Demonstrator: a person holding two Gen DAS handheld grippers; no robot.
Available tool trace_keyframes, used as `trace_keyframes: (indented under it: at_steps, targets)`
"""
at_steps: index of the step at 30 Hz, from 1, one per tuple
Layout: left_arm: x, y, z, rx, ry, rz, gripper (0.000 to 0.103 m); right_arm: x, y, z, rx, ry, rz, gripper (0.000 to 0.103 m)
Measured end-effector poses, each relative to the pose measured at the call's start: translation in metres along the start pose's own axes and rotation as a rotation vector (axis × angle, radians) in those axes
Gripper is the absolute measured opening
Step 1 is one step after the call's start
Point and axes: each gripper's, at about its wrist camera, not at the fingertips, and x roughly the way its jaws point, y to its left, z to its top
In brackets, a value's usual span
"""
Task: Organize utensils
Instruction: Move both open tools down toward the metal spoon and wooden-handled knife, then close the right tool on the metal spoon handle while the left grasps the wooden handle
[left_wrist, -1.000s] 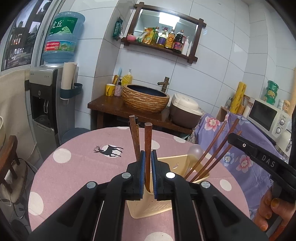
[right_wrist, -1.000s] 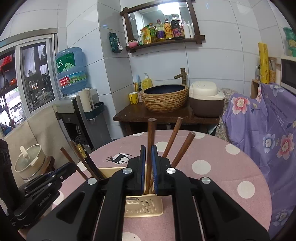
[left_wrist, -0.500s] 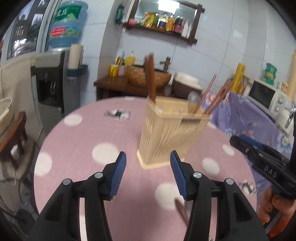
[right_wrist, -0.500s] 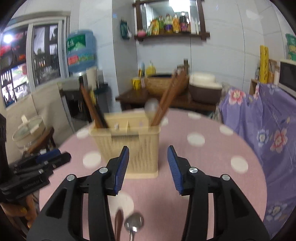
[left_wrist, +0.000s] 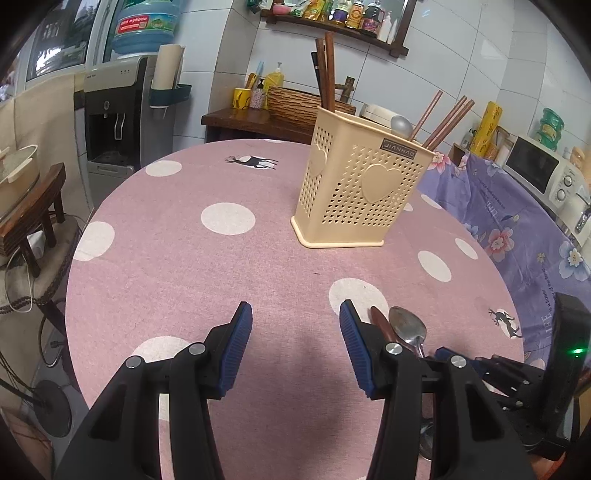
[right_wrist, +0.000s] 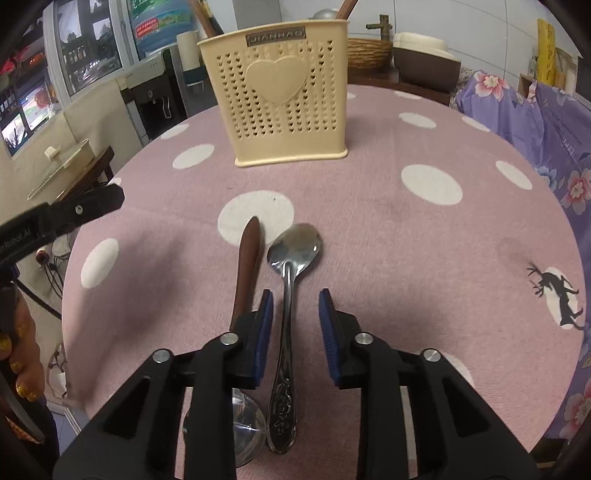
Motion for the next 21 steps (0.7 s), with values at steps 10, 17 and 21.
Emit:
trace_keyframes:
  at_steps: [10, 17, 21]
  targets:
    - [0.003, -0.007, -0.006, 0.006, 0.020, -0.009, 0.050, 0.008, 0.002, 0.002, -0.004, -0.007, 0.019, 0.010]
    - [0.009, -0.016, -0.010, 0.022, 0.047, -0.024, 0.050, 0.000, -0.015, 0.000, 0.019, -0.029, -0.013, 0.006]
    - [0.014, -0.022, -0.012, 0.032, 0.069, -0.040, 0.050, -0.012, -0.046, -0.002, 0.073, -0.046, -0.060, 0.006]
